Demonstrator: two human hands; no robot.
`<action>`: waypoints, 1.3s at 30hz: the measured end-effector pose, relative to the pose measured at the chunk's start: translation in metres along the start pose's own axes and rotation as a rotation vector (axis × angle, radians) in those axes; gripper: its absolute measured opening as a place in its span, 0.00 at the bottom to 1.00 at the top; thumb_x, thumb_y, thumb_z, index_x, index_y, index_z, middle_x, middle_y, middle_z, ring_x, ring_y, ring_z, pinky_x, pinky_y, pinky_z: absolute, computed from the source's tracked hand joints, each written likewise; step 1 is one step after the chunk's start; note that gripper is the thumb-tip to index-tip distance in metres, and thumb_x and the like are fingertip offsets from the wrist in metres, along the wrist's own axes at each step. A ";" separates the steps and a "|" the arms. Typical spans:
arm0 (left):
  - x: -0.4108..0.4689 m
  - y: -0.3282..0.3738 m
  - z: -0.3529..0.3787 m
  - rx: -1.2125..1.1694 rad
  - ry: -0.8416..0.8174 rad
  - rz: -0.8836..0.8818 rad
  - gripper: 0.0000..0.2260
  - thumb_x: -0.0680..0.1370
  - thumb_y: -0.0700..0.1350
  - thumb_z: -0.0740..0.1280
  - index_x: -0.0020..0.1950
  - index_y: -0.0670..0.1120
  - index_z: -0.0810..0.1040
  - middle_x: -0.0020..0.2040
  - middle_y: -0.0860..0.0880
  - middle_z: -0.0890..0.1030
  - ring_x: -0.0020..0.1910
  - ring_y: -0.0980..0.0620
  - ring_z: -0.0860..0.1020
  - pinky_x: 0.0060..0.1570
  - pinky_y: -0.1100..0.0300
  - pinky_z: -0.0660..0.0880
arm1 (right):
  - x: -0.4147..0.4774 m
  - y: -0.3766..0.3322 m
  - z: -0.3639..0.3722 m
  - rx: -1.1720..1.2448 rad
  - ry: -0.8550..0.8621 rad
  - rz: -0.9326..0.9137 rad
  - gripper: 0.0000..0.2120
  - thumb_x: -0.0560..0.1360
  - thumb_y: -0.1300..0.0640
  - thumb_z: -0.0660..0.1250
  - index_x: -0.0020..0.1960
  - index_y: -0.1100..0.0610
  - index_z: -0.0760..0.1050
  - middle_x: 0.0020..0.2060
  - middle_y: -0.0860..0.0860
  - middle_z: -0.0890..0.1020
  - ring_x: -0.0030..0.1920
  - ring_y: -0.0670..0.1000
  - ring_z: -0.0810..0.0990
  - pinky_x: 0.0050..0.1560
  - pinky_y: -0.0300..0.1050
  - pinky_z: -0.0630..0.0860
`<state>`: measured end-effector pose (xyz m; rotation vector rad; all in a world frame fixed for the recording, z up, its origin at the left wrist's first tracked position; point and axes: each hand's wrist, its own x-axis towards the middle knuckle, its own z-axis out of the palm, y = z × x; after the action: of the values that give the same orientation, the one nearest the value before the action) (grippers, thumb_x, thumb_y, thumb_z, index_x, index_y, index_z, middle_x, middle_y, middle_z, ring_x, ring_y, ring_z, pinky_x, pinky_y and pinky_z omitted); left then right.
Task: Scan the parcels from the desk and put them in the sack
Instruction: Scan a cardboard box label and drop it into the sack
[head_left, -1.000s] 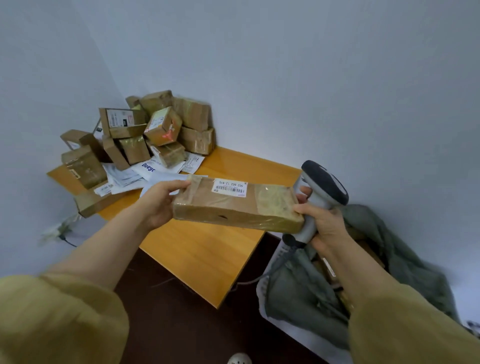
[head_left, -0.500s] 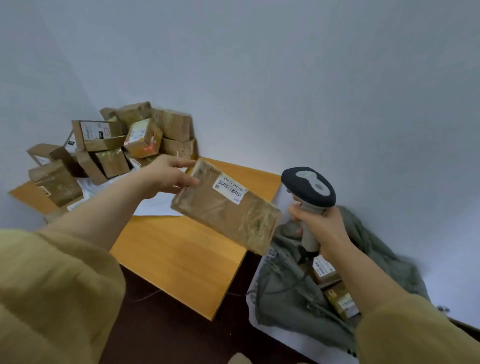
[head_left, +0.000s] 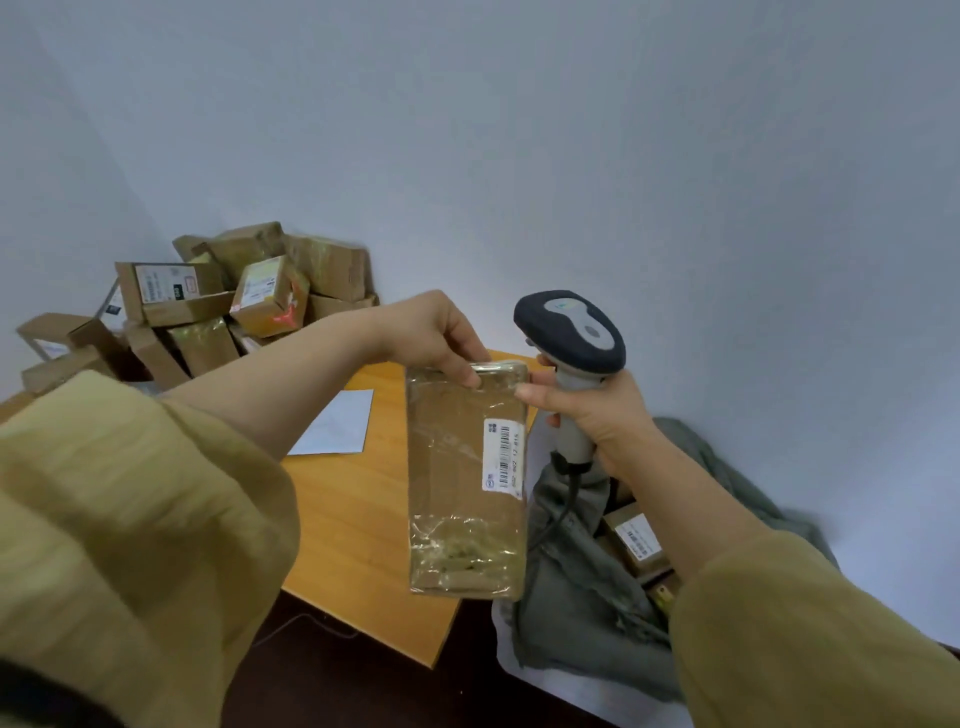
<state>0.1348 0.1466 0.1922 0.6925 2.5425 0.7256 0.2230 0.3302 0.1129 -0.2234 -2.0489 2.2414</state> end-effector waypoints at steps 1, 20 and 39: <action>0.000 0.002 0.001 0.016 -0.008 0.010 0.13 0.70 0.41 0.75 0.54 0.45 0.84 0.45 0.55 0.85 0.44 0.57 0.82 0.49 0.65 0.78 | 0.001 -0.003 0.001 -0.010 -0.011 -0.004 0.13 0.63 0.64 0.79 0.43 0.52 0.80 0.39 0.47 0.86 0.43 0.48 0.83 0.41 0.44 0.79; -0.021 -0.077 0.033 -0.489 0.096 -0.142 0.12 0.73 0.38 0.72 0.57 0.43 0.81 0.49 0.46 0.84 0.44 0.50 0.81 0.53 0.52 0.77 | 0.024 -0.006 -0.003 0.319 0.352 0.097 0.08 0.71 0.60 0.75 0.46 0.56 0.78 0.37 0.49 0.83 0.37 0.46 0.83 0.35 0.41 0.81; 0.007 -0.060 -0.004 0.375 0.351 -0.247 0.21 0.71 0.52 0.74 0.61 0.43 0.79 0.52 0.46 0.82 0.50 0.47 0.79 0.53 0.50 0.78 | -0.025 0.020 0.004 -0.576 -0.103 0.187 0.06 0.71 0.61 0.72 0.39 0.60 0.76 0.29 0.54 0.78 0.22 0.46 0.73 0.30 0.40 0.75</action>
<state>0.1067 0.1049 0.1590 0.3701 3.0583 0.3068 0.2479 0.3198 0.0946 -0.3578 -2.7913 1.7137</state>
